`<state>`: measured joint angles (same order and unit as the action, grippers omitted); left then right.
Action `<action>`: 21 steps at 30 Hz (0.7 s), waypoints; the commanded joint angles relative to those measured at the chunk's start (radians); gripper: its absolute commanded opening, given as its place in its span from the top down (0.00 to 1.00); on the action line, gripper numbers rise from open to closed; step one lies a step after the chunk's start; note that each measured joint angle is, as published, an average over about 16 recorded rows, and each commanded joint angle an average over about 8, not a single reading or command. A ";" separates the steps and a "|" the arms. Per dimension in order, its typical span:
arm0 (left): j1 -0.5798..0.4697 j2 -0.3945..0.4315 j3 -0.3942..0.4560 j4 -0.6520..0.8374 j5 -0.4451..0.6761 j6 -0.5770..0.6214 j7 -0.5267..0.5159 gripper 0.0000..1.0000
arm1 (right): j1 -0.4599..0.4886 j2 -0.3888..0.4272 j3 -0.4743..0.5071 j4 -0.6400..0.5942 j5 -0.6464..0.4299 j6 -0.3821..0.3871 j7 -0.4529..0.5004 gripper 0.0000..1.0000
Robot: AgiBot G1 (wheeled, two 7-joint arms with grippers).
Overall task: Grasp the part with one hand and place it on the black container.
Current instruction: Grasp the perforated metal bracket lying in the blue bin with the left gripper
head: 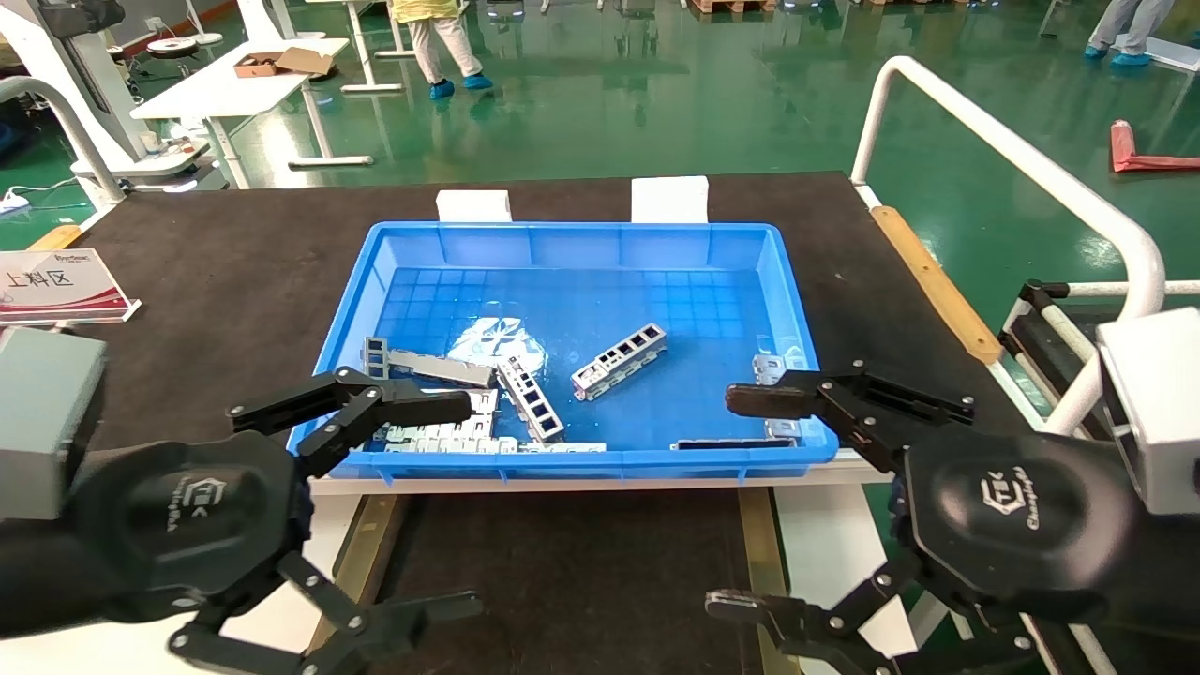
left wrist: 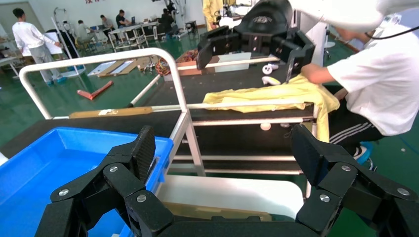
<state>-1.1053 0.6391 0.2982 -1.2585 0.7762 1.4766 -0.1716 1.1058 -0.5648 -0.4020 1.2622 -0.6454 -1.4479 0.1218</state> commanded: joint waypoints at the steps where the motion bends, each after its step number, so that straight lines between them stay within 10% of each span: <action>1: -0.006 0.007 0.006 0.005 0.012 -0.002 0.003 0.00 | 0.000 0.000 0.000 0.000 0.000 0.000 0.000 0.00; 21: -0.119 0.206 0.112 0.133 0.255 -0.208 0.011 0.00 | 0.000 0.000 0.000 0.000 0.000 0.000 0.000 0.00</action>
<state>-1.2260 0.8481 0.4104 -1.1208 1.0327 1.2662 -0.1581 1.1058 -0.5648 -0.4021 1.2621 -0.6454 -1.4479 0.1218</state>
